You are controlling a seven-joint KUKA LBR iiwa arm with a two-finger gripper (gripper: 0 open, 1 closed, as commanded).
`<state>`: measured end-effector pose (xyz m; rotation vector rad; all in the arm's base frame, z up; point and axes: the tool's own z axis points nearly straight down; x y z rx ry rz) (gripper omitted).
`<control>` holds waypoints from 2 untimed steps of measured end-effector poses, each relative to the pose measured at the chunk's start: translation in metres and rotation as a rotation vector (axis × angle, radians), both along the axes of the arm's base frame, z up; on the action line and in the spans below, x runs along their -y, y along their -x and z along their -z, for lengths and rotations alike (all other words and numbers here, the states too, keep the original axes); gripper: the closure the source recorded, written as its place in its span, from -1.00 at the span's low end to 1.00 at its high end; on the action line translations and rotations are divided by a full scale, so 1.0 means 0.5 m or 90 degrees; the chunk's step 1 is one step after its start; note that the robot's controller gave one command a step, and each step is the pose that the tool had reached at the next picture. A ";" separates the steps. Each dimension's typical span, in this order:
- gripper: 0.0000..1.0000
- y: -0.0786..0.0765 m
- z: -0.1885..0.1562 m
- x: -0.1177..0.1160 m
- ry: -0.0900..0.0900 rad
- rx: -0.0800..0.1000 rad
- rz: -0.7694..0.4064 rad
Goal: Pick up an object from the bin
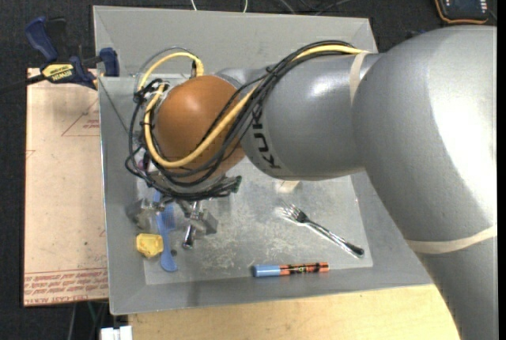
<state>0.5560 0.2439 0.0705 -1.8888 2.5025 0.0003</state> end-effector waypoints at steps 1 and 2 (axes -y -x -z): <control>1.00 -0.023 -0.003 -0.011 -0.001 -0.008 -0.126; 1.00 -0.023 -0.003 -0.011 -0.001 -0.008 -0.126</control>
Offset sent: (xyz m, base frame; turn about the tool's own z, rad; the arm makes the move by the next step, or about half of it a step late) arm 0.0000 0.0000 0.0000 0.0000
